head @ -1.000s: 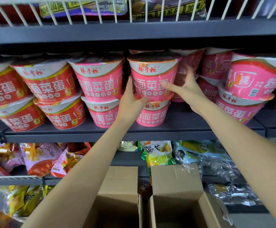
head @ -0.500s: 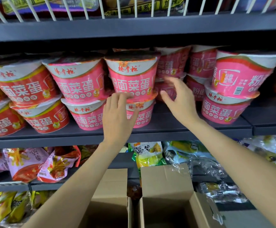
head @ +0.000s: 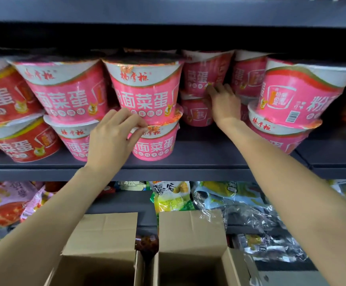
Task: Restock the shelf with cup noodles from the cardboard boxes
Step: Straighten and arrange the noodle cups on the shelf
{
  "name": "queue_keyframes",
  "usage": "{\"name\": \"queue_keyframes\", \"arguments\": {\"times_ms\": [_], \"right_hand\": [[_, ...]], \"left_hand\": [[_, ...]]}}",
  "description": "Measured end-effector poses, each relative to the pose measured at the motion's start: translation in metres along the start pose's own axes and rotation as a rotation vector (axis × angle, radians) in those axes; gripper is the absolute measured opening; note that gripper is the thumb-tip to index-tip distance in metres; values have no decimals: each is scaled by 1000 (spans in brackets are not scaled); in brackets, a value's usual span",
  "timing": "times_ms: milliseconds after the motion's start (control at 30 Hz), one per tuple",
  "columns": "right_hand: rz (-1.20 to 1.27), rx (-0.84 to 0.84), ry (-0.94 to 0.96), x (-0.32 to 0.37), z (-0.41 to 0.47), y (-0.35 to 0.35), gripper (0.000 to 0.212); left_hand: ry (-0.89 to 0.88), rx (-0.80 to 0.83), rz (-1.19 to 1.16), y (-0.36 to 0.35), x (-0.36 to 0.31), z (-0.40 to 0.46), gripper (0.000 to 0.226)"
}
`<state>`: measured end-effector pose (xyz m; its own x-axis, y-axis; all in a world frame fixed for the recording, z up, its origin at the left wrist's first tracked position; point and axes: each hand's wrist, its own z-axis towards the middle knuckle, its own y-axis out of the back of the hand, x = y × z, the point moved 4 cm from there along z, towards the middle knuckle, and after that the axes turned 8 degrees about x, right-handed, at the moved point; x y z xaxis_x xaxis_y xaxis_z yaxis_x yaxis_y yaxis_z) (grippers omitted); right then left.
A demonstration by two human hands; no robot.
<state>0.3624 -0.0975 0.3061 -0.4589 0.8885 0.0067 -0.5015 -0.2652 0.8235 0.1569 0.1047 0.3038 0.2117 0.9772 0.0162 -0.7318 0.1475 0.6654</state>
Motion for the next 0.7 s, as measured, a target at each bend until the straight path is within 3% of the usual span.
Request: {"name": "queue_keyframes", "arguments": {"times_ms": [300,400,500,700], "right_hand": [[-170,48,-37,-6,-11,9,32],[-282,51,91,12,-8,11,39],[-407,170,187,30,1,11,39],[-365,147,197,21,-5,17,37]], "left_hand": [[41,-32,-13,1,-3,-2,11],[44,-27,-31,0,-2,-2,11],[37,-19,-39,0,-3,-2,10],[30,-25,-33,1,-2,-2,11]]}}
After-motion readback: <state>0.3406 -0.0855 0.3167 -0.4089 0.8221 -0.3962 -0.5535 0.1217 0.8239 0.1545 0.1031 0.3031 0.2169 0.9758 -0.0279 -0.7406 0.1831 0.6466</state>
